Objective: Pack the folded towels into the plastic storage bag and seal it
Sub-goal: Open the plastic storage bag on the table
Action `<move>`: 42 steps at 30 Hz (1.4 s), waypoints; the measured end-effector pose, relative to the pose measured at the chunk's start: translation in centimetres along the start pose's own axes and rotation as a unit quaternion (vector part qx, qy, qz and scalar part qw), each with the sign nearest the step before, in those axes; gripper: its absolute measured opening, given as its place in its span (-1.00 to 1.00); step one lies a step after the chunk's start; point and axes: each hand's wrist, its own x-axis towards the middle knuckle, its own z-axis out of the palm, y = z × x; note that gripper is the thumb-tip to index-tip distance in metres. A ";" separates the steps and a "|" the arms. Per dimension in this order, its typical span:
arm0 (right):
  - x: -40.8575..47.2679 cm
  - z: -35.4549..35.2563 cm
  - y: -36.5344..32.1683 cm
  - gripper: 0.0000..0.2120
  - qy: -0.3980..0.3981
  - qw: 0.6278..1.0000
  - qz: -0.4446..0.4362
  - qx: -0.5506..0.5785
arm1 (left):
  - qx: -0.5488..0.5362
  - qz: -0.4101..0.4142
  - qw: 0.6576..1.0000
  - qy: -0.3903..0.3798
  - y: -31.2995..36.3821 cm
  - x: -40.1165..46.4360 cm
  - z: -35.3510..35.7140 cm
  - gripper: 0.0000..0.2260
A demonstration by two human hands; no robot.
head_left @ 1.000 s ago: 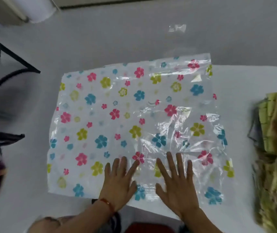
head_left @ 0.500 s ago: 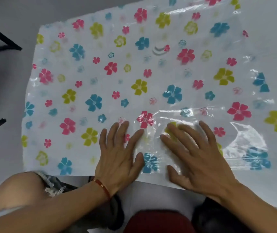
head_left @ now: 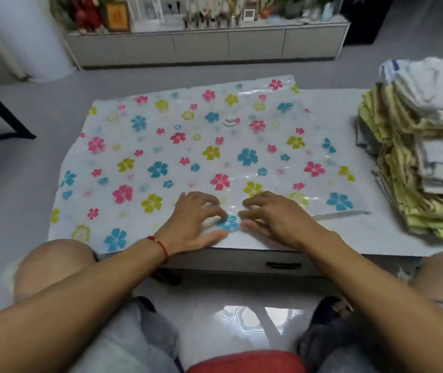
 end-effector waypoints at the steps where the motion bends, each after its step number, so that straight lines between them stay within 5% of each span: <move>1: 0.1 -0.3 -0.1 -0.67 -0.001 1.000 0.025 0.003 | -0.007 0.007 1.000 -0.014 0.3 0.5 -0.6 -0.74; 4: 0.2 -0.3 -0.5 -0.67 0.026 0.995 0.096 -0.008 | 0.002 0.026 0.999 -0.028 0.9 2.0 -1.5 -0.82; 6: -0.2 0.7 -1.5 -0.74 0.117 0.982 0.145 -0.006 | 0.007 0.031 0.999 -0.011 1.0 2.7 -1.3 -0.84; 8: -0.4 2.0 -3.0 -0.78 0.186 0.944 0.247 0.113 | -0.008 0.006 1.000 0.013 0.8 3.2 -1.0 -0.85; 12: 1.4 3.1 -4.4 -0.70 0.118 0.765 0.365 0.518 | -0.090 -0.007 0.994 0.067 0.1 3.8 -0.6 -0.88; 15: 2.9 3.0 -3.7 -0.69 0.156 0.681 0.367 0.614 | -0.149 -0.019 0.984 0.095 0.1 4.0 -0.1 -0.93; 36: 2.7 3.4 -2.8 -0.92 0.167 0.676 0.288 0.657 | -0.295 -0.110 0.949 0.023 -0.9 4.5 -2.3 -0.83; 42: 2.9 2.9 -3.2 -0.84 0.153 0.677 0.325 0.642 | -0.100 -0.019 0.994 0.030 0.7 4.1 -2.2 -0.80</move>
